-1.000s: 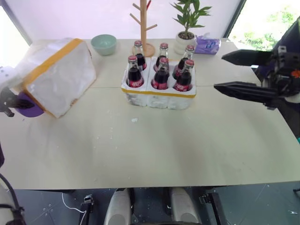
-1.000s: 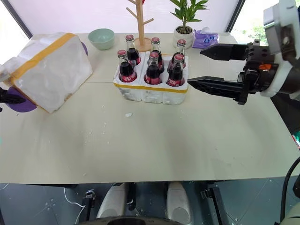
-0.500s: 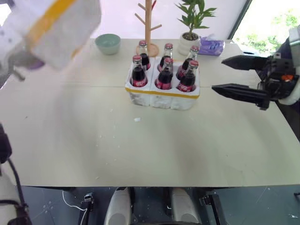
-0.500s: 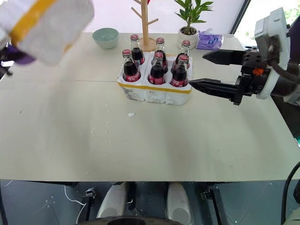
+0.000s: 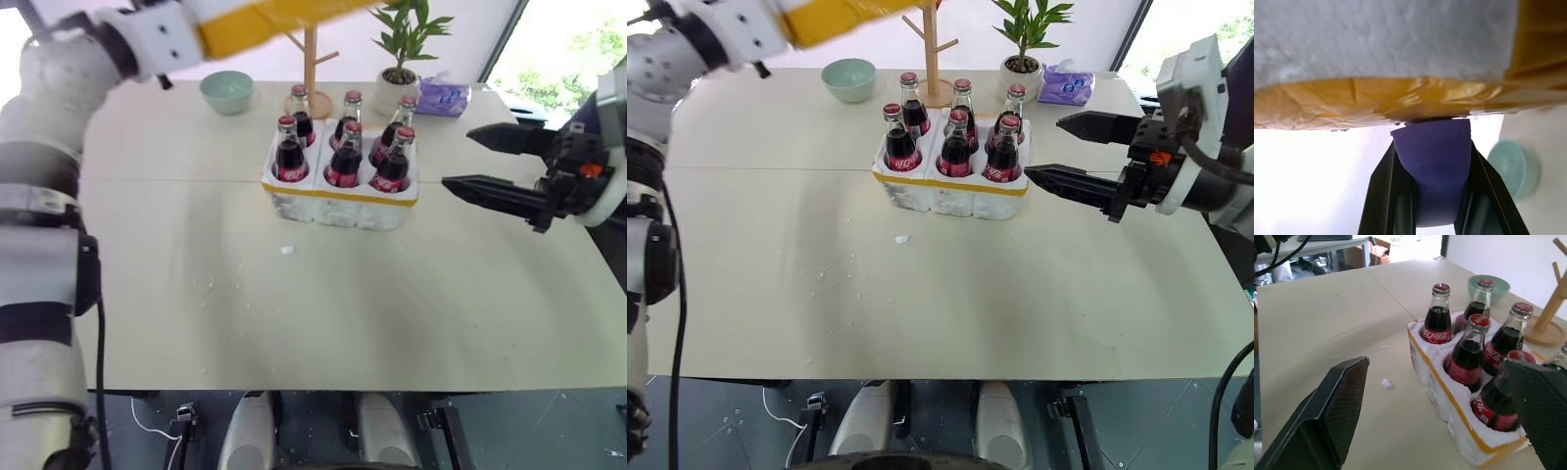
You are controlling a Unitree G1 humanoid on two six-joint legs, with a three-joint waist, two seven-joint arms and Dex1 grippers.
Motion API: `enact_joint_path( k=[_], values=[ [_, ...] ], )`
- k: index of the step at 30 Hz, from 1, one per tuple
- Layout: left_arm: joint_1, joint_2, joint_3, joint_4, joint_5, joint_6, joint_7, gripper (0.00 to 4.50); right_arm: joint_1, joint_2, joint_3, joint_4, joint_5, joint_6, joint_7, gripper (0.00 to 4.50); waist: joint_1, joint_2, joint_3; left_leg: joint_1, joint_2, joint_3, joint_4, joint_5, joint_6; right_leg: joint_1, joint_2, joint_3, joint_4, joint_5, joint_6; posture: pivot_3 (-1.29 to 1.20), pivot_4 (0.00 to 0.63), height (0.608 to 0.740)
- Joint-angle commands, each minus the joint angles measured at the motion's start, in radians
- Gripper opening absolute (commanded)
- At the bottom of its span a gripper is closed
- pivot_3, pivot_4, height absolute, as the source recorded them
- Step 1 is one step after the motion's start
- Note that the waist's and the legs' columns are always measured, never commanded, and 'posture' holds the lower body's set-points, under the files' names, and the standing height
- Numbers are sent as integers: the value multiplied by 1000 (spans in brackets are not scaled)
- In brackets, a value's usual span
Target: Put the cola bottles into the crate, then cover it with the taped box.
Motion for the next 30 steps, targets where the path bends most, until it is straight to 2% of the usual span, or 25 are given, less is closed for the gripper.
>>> enact_joint_path(
  k=[1,6,9,17,18,19,23,30],
  values=[
    [-20,-13,-54,5,68,-64,57,316,30,-6,-91,-42,27,-2,-31,4500,-2,0,0,0,0,0,0,0,0,0,0,0,0,0,0,0,150,740],
    [14,-20,-150,10,188,-114,146,316,95,-8,-157,-67,54,15,-68,4500,-2,0,0,1,0,0,0,0,0,0,0,0,0,0,0,0,150,740],
    [32,-9,-228,1,314,-90,264,316,128,-5,-186,-84,76,18,-90,4500,-1,0,0,1,0,0,0,0,0,0,0,0,0,0,0,0,150,740],
    [95,-20,-304,-42,440,-82,461,316,151,-2,-187,-92,109,4,-135,4500,0,0,0,1,0,-1,0,0,0,1,0,0,0,0,0,0,150,740],
    [102,-18,-313,-44,450,-95,481,1345,147,-1,-182,-90,111,2,-138,4500,0,0,0,1,0,-1,0,0,0,1,0,0,0,0,0,0,150,740],
    [108,-15,-320,-44,459,-105,497,1712,144,-2,-177,-87,112,0,-141,4500,0,0,0,1,0,-1,0,0,0,1,0,0,0,0,0,0,150,740],
    [153,32,-339,-77,501,-149,577,3735,124,1,-148,-72,115,-10,-152,4500,-3,0,0,1,0,-1,0,0,0,1,0,0,0,0,0,0,150,740],
    [368,197,-239,-205,391,-227,588,3735,121,23,-111,-71,121,-18,-160,4500,-2,0,0,1,0,-1,0,0,0,1,0,0,0,0,0,0,150,740]
  ],
)
